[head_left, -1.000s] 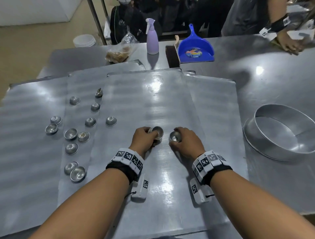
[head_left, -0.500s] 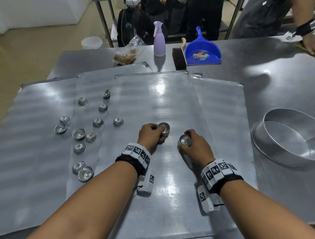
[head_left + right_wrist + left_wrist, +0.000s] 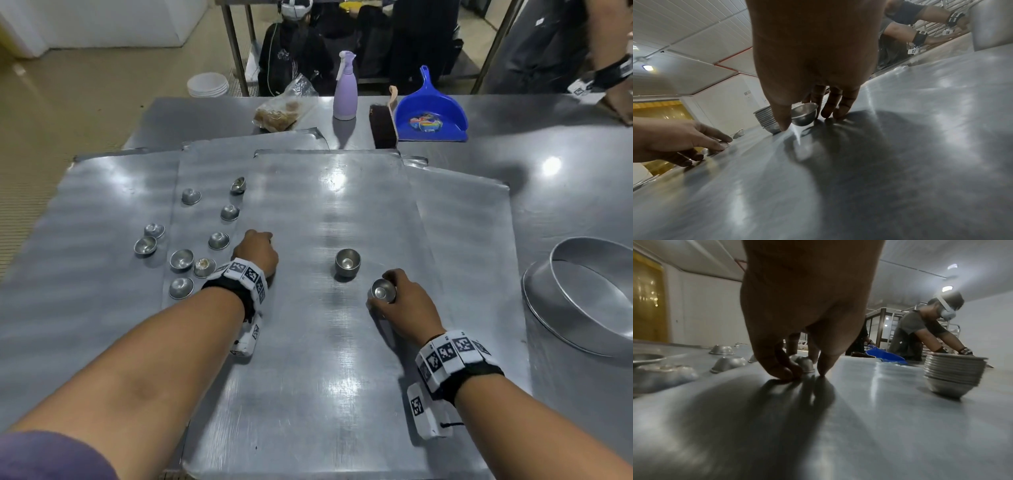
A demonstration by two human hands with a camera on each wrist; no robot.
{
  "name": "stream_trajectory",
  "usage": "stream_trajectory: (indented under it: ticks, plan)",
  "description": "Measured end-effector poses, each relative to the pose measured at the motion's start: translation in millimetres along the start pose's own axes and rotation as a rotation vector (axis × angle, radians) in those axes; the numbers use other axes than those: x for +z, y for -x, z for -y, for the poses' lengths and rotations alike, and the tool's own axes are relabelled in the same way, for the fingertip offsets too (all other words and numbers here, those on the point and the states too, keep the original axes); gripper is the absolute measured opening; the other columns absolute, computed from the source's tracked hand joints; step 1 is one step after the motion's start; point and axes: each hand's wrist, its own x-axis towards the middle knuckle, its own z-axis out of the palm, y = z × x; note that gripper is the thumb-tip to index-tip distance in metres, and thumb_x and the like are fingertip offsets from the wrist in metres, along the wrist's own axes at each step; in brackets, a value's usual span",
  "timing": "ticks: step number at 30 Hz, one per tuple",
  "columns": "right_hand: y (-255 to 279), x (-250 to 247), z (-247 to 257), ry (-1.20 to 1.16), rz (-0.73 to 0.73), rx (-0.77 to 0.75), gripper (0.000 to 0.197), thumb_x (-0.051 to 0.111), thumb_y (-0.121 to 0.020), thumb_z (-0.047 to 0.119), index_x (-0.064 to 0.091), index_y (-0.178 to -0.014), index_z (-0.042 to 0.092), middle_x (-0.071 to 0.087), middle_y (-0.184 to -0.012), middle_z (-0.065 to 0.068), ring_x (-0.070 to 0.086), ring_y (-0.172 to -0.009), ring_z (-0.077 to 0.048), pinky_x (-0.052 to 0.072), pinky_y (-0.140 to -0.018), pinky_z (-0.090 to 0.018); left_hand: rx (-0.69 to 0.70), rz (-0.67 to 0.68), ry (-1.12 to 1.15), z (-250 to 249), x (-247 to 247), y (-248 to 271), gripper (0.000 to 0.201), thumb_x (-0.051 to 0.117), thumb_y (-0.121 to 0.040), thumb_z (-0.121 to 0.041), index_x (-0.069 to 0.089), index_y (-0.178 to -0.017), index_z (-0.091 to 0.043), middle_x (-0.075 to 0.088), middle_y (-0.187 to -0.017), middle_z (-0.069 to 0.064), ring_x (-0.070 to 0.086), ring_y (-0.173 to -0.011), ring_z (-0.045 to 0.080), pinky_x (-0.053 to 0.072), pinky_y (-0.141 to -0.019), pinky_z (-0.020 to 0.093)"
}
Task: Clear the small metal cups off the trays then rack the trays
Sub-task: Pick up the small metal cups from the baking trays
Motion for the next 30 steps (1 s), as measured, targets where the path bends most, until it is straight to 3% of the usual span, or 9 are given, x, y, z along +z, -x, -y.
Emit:
stream_trajectory:
  ticks: [4, 7, 10, 12, 14, 17, 20, 26, 30]
  plan:
    - [3, -2, 0, 0.008, 0.012, -0.012, 0.053, 0.073, -0.077, 0.043, 0.049, -0.121, 0.027, 0.064, -0.1, 0.003, 0.059, -0.087, -0.02, 0.046, -0.072, -0.033, 0.04, -0.064, 0.017, -6, 11, 17, 0.04, 0.044, -0.102, -0.019, 0.056, -0.14, -0.013, 0.046, -0.137, 0.021, 0.057, -0.114, 0.046, 0.046, -0.096, 0.041]
    - [5, -4, 1, 0.008, 0.023, -0.021, 0.053, 0.074, -0.078, 0.042, 0.049, -0.122, 0.026, 0.063, -0.099, 0.003, 0.058, -0.087, -0.019, 0.043, -0.071, -0.032, 0.074, -0.091, 0.194, -9, 14, 25, 0.039, 0.048, -0.101, -0.025, 0.059, -0.137, -0.014, 0.051, -0.134, 0.019, 0.058, -0.115, 0.04, 0.044, -0.099, 0.035]
    - [6, -5, 1, 0.004, 0.032, -0.03, 0.054, 0.073, -0.079, 0.044, 0.049, -0.124, 0.026, 0.065, -0.103, 0.001, 0.057, -0.086, -0.018, 0.044, -0.073, -0.031, -0.017, -0.088, 0.715, -18, 15, 34, 0.027, 0.056, -0.099, -0.026, 0.063, -0.125, -0.019, 0.064, -0.101, 0.004, 0.068, -0.083, 0.02, 0.054, -0.08, 0.021]
    - [6, -5, 3, 0.005, 0.038, -0.04, 0.054, 0.072, -0.079, 0.045, 0.049, -0.125, 0.026, 0.066, -0.108, -0.001, 0.056, -0.088, -0.018, 0.045, -0.075, -0.032, -0.189, -0.003, 1.193, -24, 15, 42, 0.025, 0.061, -0.098, -0.023, 0.066, -0.121, -0.014, 0.063, -0.085, 0.003, 0.07, -0.07, 0.021, 0.06, -0.071, 0.031]
    - [7, -5, 6, 0.001, 0.048, -0.05, 0.054, 0.072, -0.08, 0.045, 0.049, -0.126, 0.026, 0.067, -0.112, -0.001, 0.058, -0.091, -0.019, 0.047, -0.077, -0.032, -0.278, 0.044, 1.454, -27, 14, 52, 0.014, 0.069, -0.094, -0.022, 0.07, -0.106, -0.013, 0.06, -0.08, 0.005, 0.071, -0.074, 0.025, 0.061, -0.071, 0.035]
    - [7, -4, 11, -0.007, 0.067, -0.077, 0.053, 0.073, -0.081, 0.047, 0.05, -0.124, 0.026, 0.068, -0.113, -0.001, 0.062, -0.095, -0.021, 0.048, -0.08, -0.032, -0.3, 0.036, 1.529, -27, 17, 68, 0.011, 0.075, -0.088, -0.011, 0.07, -0.098, -0.011, 0.064, -0.084, 0.008, 0.071, -0.073, 0.021, 0.059, -0.066, 0.03]
    - [9, -4, 16, -0.011, 0.088, -0.107, 0.054, 0.073, -0.081, 0.05, 0.051, -0.125, 0.026, 0.068, -0.113, 0.0, 0.064, -0.097, -0.021, 0.051, -0.083, -0.035, -0.298, -0.033, 1.505, -26, 25, 80, 0.01, 0.062, -0.092, 0.001, 0.069, -0.095, -0.005, 0.068, -0.091, 0.019, 0.072, -0.068, 0.019, 0.058, -0.061, 0.026]
    - [14, -5, 29, -0.064, 0.109, -0.223, 0.047, 0.072, -0.081, 0.05, 0.056, -0.12, 0.031, 0.07, -0.103, 0.007, 0.066, -0.095, -0.019, 0.053, -0.084, -0.039, -0.285, -0.079, 1.405, -31, 27, 109, 0.009, 0.059, -0.094, 0.003, 0.066, -0.093, -0.002, 0.066, -0.087, 0.019, 0.068, -0.061, 0.018, 0.061, -0.061, 0.027]
    - [21, -6, 52, -0.098, 0.151, -0.366, 0.05, 0.069, -0.084, 0.051, 0.053, -0.127, 0.032, 0.064, -0.098, 0.009, 0.062, -0.086, -0.016, 0.048, -0.076, -0.032, -0.303, -0.138, 1.358, -38, 26, 135, 0.012, 0.055, -0.093, 0.005, 0.066, -0.092, 0.001, 0.066, -0.089, 0.021, 0.069, -0.061, 0.019, 0.062, -0.064, 0.029]
